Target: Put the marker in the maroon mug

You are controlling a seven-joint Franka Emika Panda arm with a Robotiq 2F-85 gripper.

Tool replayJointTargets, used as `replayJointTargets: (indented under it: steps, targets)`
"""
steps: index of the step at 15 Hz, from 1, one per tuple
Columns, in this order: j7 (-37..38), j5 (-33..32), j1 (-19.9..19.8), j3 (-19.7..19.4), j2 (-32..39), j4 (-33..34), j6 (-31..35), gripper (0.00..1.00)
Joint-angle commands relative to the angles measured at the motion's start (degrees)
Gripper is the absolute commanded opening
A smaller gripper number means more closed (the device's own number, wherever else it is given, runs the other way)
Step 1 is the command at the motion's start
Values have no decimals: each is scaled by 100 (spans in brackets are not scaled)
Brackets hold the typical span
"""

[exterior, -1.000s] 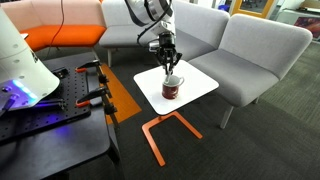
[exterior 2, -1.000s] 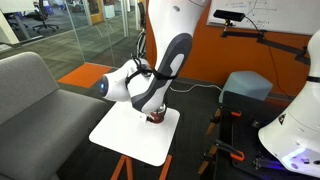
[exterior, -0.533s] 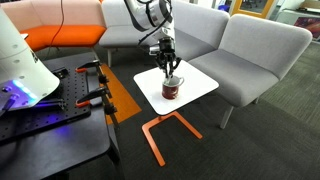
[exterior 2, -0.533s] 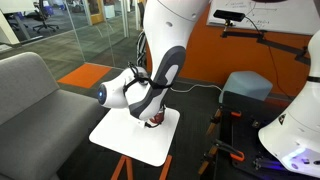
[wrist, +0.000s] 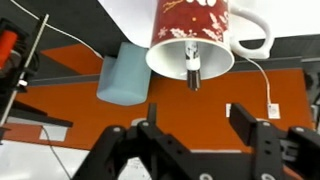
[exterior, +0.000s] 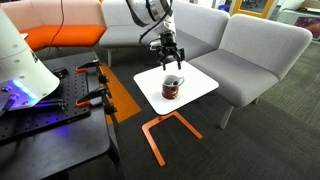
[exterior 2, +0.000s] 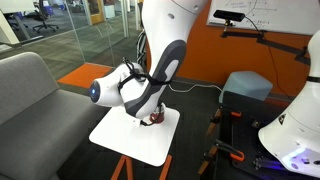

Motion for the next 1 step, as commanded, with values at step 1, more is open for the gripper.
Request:
replayJointTargets:
  steps: [1]
  targets:
    - [-116,-9,-183,228,-643,-561,302,100]
